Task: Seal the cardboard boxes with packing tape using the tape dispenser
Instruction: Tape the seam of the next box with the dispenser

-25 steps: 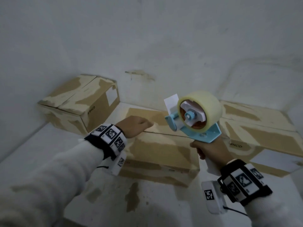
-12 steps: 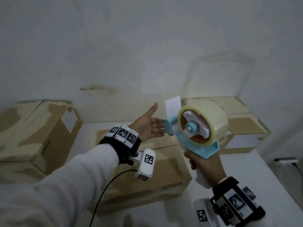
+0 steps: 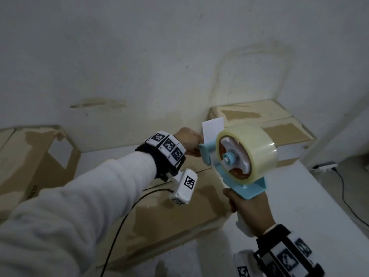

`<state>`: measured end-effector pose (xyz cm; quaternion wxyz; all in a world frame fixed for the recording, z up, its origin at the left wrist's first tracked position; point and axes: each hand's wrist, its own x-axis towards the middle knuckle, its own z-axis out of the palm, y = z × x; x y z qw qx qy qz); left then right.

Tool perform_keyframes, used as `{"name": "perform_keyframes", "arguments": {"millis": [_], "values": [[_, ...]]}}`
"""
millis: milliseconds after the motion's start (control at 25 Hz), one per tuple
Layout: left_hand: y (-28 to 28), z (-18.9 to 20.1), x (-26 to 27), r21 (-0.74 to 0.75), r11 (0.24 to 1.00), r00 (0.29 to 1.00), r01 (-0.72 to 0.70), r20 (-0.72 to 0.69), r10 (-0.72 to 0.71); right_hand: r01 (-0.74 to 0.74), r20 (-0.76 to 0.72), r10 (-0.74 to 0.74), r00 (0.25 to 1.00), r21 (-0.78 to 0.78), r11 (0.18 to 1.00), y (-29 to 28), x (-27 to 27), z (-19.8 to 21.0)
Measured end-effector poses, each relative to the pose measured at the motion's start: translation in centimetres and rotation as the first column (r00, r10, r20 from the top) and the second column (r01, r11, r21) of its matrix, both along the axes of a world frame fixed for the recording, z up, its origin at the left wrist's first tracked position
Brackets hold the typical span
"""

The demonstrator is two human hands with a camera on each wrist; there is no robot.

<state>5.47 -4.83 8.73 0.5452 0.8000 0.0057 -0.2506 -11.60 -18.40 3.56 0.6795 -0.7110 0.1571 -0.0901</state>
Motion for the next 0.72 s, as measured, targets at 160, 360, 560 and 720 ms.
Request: {"name": "perform_keyframes", "arguments": {"millis": [160, 360, 560, 720], "values": [[1.6, 1.4, 3.7, -0.082, 0.997, 0.993, -0.012, 0.114, 0.022, -0.025, -0.014, 0.023, 1.000, -0.154, 0.988, -0.9, -2.2, -1.4], [2.9, 0.9, 4.8, -0.082, 0.993, 0.983, 0.088, 0.170, -0.073, -0.011, -0.111, -0.038, 0.993, -0.414, 0.910, -0.2, -1.9, -3.6], [7.5, 0.2, 5.7, -0.101, 0.995, 0.983, -0.014, 0.180, 0.032, -0.262, -0.244, 0.142, 0.959, -0.586, 0.767, -0.2, 2.6, -2.1], [9.9, -0.9, 7.3, -0.112, 0.981, 0.960, -0.158, 0.215, 0.179, -0.383, -0.318, 0.239, 0.917, -0.544, 0.746, -0.4, 7.0, -1.5]]}}
